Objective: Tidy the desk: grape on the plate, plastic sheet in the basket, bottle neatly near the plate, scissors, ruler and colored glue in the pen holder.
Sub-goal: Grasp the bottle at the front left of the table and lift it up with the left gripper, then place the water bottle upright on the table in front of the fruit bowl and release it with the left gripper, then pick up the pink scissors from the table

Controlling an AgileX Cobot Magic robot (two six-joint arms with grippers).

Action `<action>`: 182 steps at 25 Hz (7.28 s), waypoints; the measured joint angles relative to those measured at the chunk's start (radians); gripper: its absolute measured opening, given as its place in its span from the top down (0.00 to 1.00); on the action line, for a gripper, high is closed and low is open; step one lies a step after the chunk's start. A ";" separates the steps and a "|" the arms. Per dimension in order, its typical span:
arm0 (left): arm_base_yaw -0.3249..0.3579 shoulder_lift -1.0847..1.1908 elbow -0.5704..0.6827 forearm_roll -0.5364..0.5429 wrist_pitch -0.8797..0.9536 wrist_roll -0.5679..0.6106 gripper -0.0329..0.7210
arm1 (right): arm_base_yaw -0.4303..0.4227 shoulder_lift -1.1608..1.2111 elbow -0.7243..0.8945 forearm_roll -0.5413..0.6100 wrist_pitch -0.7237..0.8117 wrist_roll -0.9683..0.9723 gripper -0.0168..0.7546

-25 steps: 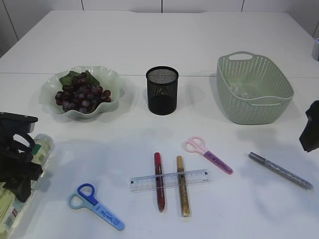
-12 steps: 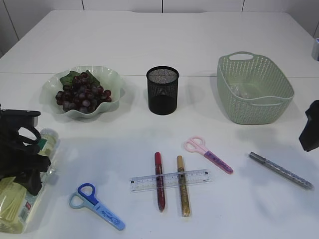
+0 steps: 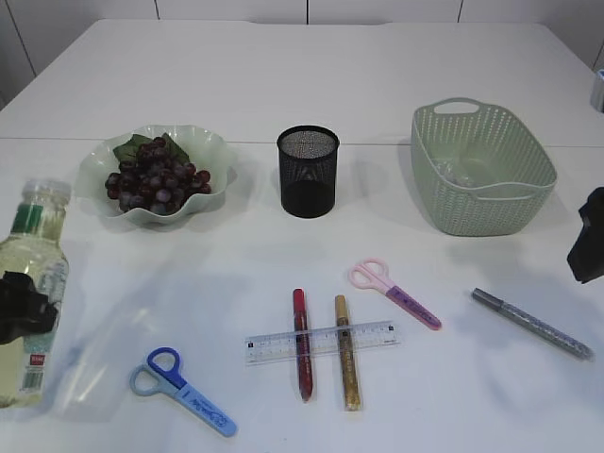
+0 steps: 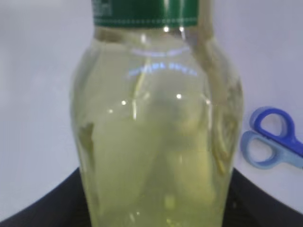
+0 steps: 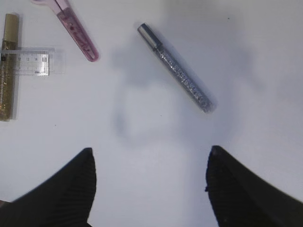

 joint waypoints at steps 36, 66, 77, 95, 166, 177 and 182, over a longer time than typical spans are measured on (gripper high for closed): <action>-0.004 0.396 0.197 0.299 -1.428 -0.043 0.39 | 0.000 0.000 0.000 0.004 -0.003 -0.002 0.25; -0.004 0.729 -0.033 0.311 -1.547 0.009 0.32 | 0.000 0.000 0.000 0.004 -0.011 -0.002 0.25; -0.004 0.729 -0.033 0.374 -1.536 0.011 0.19 | 0.000 0.000 0.000 0.004 -0.019 -0.002 0.25; -0.004 0.629 -0.033 0.398 -1.515 0.011 0.07 | 0.000 0.000 0.000 0.004 -0.019 -0.002 0.25; -0.004 -0.183 -0.183 -0.047 0.640 -0.026 0.53 | 0.263 0.615 -0.542 -0.064 0.121 -0.080 0.25; -0.004 -0.183 -0.183 -0.061 0.657 -0.020 0.55 | 0.263 0.754 -0.550 -0.054 0.077 -0.155 0.35; -0.004 -0.183 -0.183 -0.061 0.657 -0.020 0.55 | 0.263 0.788 -0.550 -0.048 0.035 -0.159 0.35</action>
